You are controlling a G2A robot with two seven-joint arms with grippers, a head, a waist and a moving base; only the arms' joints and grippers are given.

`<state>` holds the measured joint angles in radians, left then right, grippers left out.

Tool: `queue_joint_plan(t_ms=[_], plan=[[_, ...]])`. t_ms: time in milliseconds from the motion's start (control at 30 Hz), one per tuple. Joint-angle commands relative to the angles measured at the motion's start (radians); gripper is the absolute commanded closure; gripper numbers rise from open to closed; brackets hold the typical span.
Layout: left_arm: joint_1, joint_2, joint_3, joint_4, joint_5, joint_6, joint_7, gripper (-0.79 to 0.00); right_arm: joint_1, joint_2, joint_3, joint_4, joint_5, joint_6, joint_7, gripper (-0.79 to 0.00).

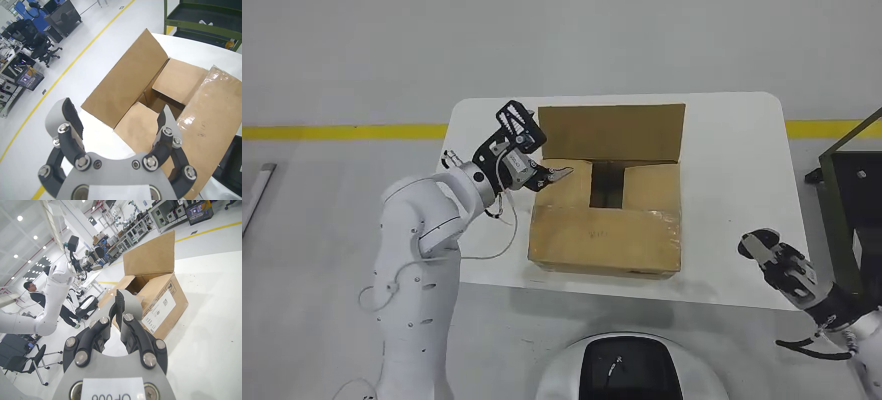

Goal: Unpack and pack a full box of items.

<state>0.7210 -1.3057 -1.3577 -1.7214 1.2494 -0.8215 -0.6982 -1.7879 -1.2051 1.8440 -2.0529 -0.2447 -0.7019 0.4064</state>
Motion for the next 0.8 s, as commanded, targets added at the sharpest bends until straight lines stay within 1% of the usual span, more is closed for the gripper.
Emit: queue_joint_plan(t_ms=[0,133,200,333,367,433,533,600,633,667,767], plan=[[0.000,0.000,0.000,0.000,0.001,-0.001,0.000,-0.785,0.034,0.005,-0.009,0.010,-0.018,0.030,0.039,0.000],[0.000,0.000,0.000,0.000,0.001,-0.001,0.000,-0.785,0.154,0.017,-0.047,0.066,-0.015,0.070,0.147,0.000],[0.000,0.000,0.000,0.000,0.001,-0.001,0.000,-0.785,0.218,0.025,-0.078,0.109,-0.006,0.082,0.230,0.000],[0.000,0.000,0.000,0.000,0.001,-0.001,0.000,-0.785,0.353,0.040,-0.130,0.187,0.022,0.064,0.380,0.000],[0.000,0.000,0.000,0.000,0.001,-0.001,0.000,-0.785,0.376,0.042,-0.145,0.213,0.049,0.060,0.399,0.000],[0.000,0.000,0.000,0.000,0.001,-0.001,0.000,-0.785,0.422,0.051,-0.164,0.247,0.051,0.054,0.487,0.000],[0.000,0.000,0.000,0.000,0.001,-0.001,0.000,-0.785,0.465,0.059,-0.186,0.288,0.092,0.045,0.549,0.000],[0.000,0.000,0.000,0.000,0.001,-0.001,0.000,-0.785,0.478,0.064,-0.190,0.302,0.115,0.049,0.566,0.000],[0.000,0.000,0.000,0.000,0.001,-0.001,0.000,-0.785,0.480,0.066,-0.189,0.303,0.124,0.049,0.570,-0.215],[0.000,0.000,0.000,0.000,0.001,-0.001,0.000,-0.785,0.483,0.068,-0.181,0.298,0.120,0.045,0.561,-0.785],[0.000,0.000,0.000,0.000,0.001,-0.001,0.000,-0.785,0.479,0.069,-0.179,0.299,0.123,0.045,0.551,-0.785]])
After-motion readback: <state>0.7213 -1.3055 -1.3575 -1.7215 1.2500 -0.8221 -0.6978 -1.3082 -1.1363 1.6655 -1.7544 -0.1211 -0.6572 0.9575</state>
